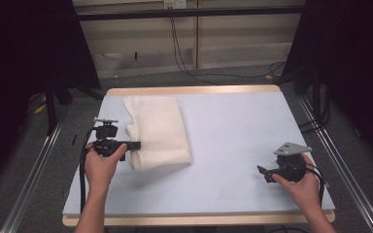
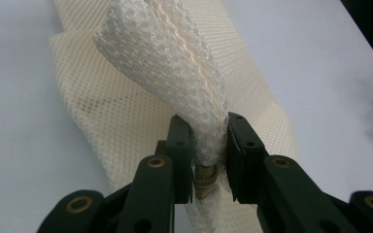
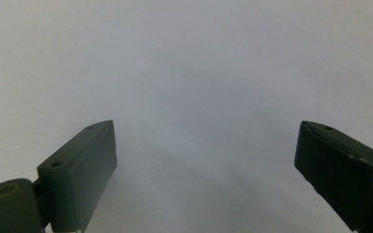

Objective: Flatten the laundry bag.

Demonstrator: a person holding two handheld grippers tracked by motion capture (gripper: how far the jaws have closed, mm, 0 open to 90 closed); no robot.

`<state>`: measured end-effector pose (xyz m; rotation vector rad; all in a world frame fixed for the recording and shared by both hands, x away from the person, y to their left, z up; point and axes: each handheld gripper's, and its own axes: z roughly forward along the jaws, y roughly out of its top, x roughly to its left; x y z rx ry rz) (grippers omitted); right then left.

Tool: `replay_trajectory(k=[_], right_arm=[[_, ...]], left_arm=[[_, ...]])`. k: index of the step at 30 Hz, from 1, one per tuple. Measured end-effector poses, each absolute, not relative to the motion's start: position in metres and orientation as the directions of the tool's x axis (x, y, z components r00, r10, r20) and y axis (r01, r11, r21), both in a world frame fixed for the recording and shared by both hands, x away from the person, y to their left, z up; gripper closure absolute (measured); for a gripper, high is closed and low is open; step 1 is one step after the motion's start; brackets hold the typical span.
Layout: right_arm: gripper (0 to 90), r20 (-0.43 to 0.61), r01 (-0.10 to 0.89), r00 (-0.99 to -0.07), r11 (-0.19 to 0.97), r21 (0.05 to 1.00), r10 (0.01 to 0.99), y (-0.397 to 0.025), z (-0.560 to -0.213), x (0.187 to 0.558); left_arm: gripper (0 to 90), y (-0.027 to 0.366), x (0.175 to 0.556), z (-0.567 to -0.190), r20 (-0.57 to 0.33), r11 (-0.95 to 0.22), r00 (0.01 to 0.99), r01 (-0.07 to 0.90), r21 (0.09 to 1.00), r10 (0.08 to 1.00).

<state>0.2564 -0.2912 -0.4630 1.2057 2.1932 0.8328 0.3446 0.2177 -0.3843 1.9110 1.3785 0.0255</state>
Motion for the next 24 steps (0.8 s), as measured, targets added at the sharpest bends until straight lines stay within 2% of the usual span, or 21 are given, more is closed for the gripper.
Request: replay_trajectory(k=[24], right_arm=[[7.7,-0.121,0.562,-0.499,0.426,0.708,0.858,-0.289,-0.464,0.256]], left_arm=[[74.7,0.167,0.359,-0.352,-0.384,-0.16,0.474,0.769,0.619,0.792]])
